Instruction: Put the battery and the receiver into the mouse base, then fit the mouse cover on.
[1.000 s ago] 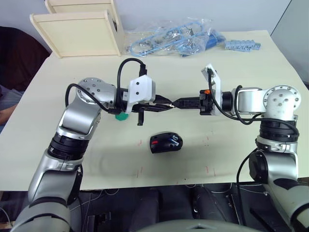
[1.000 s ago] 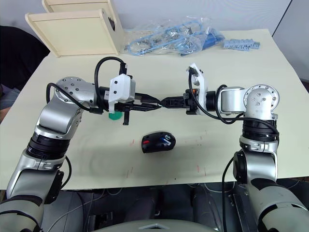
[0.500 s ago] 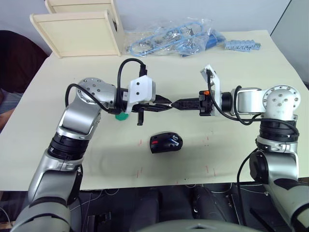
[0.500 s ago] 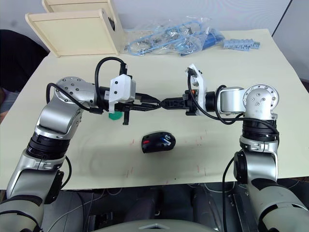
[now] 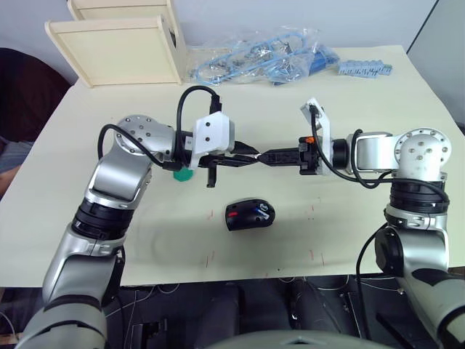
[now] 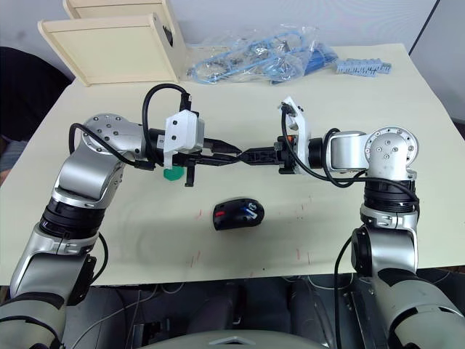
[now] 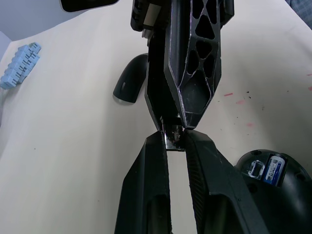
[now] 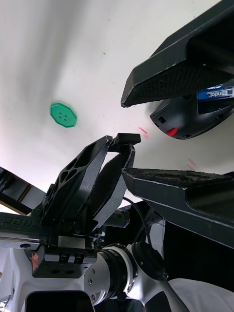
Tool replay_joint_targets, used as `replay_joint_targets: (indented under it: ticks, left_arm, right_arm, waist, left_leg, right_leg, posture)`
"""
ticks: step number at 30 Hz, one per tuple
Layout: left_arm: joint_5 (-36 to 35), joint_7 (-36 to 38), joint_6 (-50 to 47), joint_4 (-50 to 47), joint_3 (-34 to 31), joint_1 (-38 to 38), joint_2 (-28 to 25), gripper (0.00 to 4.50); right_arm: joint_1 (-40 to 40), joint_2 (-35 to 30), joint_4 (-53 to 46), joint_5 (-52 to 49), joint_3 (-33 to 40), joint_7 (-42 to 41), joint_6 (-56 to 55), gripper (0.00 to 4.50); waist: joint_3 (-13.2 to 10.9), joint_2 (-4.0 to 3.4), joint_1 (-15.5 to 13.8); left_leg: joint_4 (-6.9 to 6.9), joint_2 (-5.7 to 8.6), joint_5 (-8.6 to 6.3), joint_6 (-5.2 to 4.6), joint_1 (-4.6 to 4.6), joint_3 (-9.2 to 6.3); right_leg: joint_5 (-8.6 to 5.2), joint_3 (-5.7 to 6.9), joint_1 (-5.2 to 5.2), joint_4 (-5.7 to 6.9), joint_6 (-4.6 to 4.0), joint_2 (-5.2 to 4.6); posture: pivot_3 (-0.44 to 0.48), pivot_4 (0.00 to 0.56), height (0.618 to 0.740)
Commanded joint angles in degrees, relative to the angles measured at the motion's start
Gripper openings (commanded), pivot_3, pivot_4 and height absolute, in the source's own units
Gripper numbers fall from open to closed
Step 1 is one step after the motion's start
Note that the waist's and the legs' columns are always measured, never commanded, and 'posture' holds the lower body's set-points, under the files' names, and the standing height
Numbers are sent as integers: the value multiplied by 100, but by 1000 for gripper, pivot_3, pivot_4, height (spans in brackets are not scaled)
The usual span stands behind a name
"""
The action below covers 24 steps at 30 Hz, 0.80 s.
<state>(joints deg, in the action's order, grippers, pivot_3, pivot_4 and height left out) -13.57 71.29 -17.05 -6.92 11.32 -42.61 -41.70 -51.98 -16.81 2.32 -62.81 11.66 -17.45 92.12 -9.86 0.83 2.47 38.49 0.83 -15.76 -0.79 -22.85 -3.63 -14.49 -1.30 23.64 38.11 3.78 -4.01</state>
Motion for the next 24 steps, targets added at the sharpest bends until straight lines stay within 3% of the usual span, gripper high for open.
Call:
replay_joint_targets:
  ticks: [1,4,7,9,10,23,24]
  left_arm:
    - [-22,4,39,-146,-62,-108,-10,1]
    - [-22,3,43,-141,-64,-109,-7,1]
    - [-22,7,46,-158,-65,-95,-14,1]
    - [-16,11,54,-147,-67,-93,-13,1]
    - [-13,15,60,-141,-67,-90,-13,1]
    - [-276,-57,-223,-225,-209,34,64,1]
    - [-358,-93,-367,-254,-251,45,81,501]
  right_arm:
    - [-65,34,-170,-74,91,-14,37,2097]
    - [-66,39,-163,-76,95,-5,37,2097]
    - [-61,37,-143,-92,104,18,37,1277]
    - [-64,35,-129,-96,110,28,37,273]
    - [-66,33,-122,-102,111,30,37,76]
    - [-70,28,-147,-179,111,48,38,76]
    - [-69,22,-158,-185,108,49,38,22]
  waist:
    - [0,0,0]
    - [0,0,-1]
    - [0,0,-1]
    - [0,0,0]
    - [0,0,-1]
    - [0,0,0]
    - [0,0,0]
  left_leg:
    - [0,0,0,0,0,0]
    - [0,0,0,0,0,0]
    - [0,0,0,0,0,0]
    - [0,0,0,0,0,0]
    - [0,0,0,0,0,1]
    - [0,0,0,0,0,0]
    - [0,0,0,0,0,0]
  right_leg:
    - [0,0,0,0,0,0]
    - [0,0,0,0,0,0]
    - [0,0,0,0,0,0]
    - [0,0,0,0,0,0]
    - [0,0,0,0,0,0]
    - [0,0,0,0,0,0]
    - [0,0,0,0,0,0]
  posture:
    - [0,150,740]
    - [0,150,740]
    - [0,150,740]
    - [0,150,740]
    - [0,150,740]
    - [0,150,740]
    - [0,150,740]
